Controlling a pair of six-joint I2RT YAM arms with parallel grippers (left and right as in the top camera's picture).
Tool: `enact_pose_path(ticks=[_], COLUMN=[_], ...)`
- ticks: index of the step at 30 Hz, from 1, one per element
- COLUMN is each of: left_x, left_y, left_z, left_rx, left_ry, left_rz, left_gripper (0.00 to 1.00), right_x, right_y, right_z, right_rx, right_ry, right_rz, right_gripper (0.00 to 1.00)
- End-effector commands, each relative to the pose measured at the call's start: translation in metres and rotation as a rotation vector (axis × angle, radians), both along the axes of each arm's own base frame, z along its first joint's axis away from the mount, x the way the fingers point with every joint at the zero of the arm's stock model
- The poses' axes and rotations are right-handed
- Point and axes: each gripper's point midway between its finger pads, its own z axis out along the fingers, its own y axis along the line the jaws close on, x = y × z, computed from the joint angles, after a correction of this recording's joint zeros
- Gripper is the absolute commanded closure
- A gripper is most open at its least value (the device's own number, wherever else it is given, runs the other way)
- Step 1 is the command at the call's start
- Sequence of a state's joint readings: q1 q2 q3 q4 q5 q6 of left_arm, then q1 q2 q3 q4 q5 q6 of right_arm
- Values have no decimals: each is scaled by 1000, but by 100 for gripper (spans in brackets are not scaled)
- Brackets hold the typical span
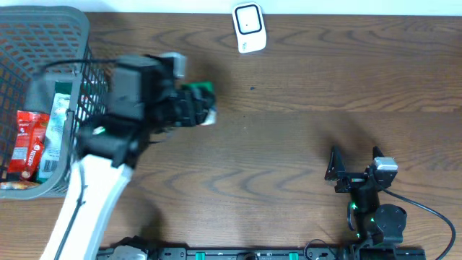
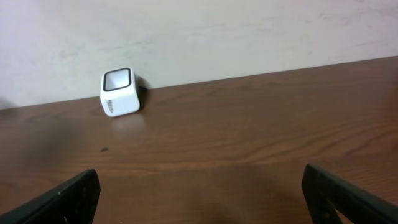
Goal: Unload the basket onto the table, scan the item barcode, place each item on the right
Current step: 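Lift the jar out and carry it toward the white scanner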
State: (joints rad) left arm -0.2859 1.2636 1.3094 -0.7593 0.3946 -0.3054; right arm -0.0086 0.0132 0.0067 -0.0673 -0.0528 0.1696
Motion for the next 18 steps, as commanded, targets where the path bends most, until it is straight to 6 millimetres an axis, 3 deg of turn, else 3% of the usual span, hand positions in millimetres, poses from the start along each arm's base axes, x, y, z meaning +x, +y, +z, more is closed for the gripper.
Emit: enact_pose_path(ticks=[1, 11, 18], left_x=[3, 8, 10], left_y=[-25, -71, -111], left_z=[-23, -121, -179], left_rx=[65, 257, 284], left_ry=[47, 244, 314], left_rz=[-31, -11, -29], left_gripper=[46, 46, 46], right_x=[0, 0, 0], right_y=[2, 2, 2], right_z=[-2, -2, -2], right_rx=[9, 9, 9], right_ry=[6, 6, 6], right_rz=[5, 5, 5], right_gripper=[1, 1, 1])
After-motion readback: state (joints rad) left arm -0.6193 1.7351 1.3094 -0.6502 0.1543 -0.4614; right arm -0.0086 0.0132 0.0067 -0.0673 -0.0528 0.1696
